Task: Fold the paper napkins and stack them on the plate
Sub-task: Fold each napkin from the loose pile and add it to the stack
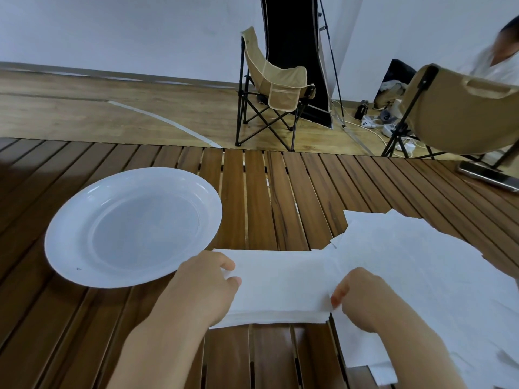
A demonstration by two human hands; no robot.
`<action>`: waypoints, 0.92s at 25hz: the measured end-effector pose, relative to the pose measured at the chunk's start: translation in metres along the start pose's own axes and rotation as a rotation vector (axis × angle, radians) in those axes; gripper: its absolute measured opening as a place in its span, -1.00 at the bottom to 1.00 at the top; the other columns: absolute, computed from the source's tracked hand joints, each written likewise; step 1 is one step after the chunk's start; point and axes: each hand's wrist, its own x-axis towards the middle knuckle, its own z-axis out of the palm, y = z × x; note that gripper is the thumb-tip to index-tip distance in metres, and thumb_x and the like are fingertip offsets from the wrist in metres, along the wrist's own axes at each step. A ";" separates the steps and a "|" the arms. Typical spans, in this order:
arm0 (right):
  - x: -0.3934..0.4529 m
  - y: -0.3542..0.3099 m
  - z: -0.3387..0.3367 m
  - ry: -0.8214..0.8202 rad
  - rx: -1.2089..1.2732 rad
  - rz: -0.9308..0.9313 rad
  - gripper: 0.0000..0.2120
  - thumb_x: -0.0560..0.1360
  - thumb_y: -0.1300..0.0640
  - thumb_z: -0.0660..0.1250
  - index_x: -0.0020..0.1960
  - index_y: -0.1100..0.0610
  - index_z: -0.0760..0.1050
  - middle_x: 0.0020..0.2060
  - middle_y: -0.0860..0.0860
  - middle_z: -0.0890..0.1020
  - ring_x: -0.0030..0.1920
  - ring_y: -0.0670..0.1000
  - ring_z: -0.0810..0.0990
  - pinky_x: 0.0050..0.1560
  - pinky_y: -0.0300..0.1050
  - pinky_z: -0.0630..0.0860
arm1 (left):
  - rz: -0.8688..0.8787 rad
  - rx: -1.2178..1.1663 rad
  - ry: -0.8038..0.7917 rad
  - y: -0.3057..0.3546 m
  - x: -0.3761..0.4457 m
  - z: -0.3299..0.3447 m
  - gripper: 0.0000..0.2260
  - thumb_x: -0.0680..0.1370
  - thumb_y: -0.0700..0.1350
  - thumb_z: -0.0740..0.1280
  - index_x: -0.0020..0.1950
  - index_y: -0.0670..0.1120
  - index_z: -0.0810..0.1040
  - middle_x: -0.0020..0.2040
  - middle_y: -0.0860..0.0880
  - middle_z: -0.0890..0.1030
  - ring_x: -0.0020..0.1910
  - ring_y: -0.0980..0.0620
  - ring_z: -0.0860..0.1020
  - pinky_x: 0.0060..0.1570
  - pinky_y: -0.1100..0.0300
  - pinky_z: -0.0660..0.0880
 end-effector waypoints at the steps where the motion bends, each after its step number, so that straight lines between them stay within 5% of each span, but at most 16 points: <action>1: -0.002 -0.001 -0.002 -0.009 -0.016 -0.013 -0.70 0.53 0.36 0.18 0.16 0.17 0.57 0.10 0.09 0.56 0.02 0.03 0.58 0.00 -0.22 0.50 | 0.003 0.013 -0.015 0.000 0.000 0.000 -0.70 0.60 0.02 0.23 0.34 0.10 0.43 0.35 0.08 0.41 0.30 0.08 0.41 0.20 0.25 0.33; 5: -0.008 -0.002 -0.003 -0.045 -0.029 -0.062 -0.69 0.54 0.33 0.15 0.19 0.17 0.56 0.10 0.09 0.54 0.12 0.06 0.58 0.03 -0.20 0.52 | 0.010 0.046 -0.038 0.000 0.000 -0.002 -0.67 0.60 0.03 0.22 0.37 0.08 0.41 0.38 0.07 0.39 0.34 0.07 0.38 0.26 0.22 0.31; 10: -0.004 0.003 -0.001 -0.066 0.001 -0.058 -0.84 0.54 0.31 0.17 -0.13 0.16 0.50 -0.24 0.03 0.50 -0.25 -0.01 0.49 -0.28 -0.31 0.38 | 0.001 0.053 -0.053 0.000 0.000 -0.002 -0.66 0.60 0.03 0.22 0.38 0.08 0.39 0.38 0.08 0.39 0.34 0.09 0.38 0.25 0.25 0.31; 12: -0.002 0.003 -0.001 0.015 0.058 -0.019 -0.79 0.55 0.31 0.18 -0.25 0.14 0.38 -0.33 0.01 0.42 -0.35 -0.05 0.39 -0.37 -0.31 0.29 | 0.002 0.055 -0.057 -0.001 0.001 -0.002 -0.66 0.60 0.03 0.22 0.38 0.08 0.39 0.39 0.08 0.38 0.34 0.09 0.38 0.25 0.24 0.31; 18: 0.002 -0.003 -0.011 0.408 0.267 0.191 -0.80 0.46 0.22 0.38 -0.29 0.18 0.42 -0.36 0.06 0.50 -0.40 0.01 0.43 -0.46 -0.21 0.27 | 0.018 0.069 -0.049 -0.002 0.000 -0.004 -0.67 0.61 0.02 0.20 0.39 0.07 0.39 0.39 0.08 0.39 0.34 0.08 0.38 0.25 0.25 0.32; 23: -0.015 -0.007 -0.029 0.586 0.553 -0.091 -0.94 0.43 0.21 0.44 -0.19 0.07 0.62 -0.26 -0.04 0.65 -0.26 -0.08 0.55 -0.29 -0.29 0.36 | 0.004 0.021 -0.010 -0.003 0.003 -0.001 -0.69 0.60 0.01 0.24 0.35 0.08 0.43 0.35 0.09 0.43 0.29 0.09 0.42 0.14 0.29 0.33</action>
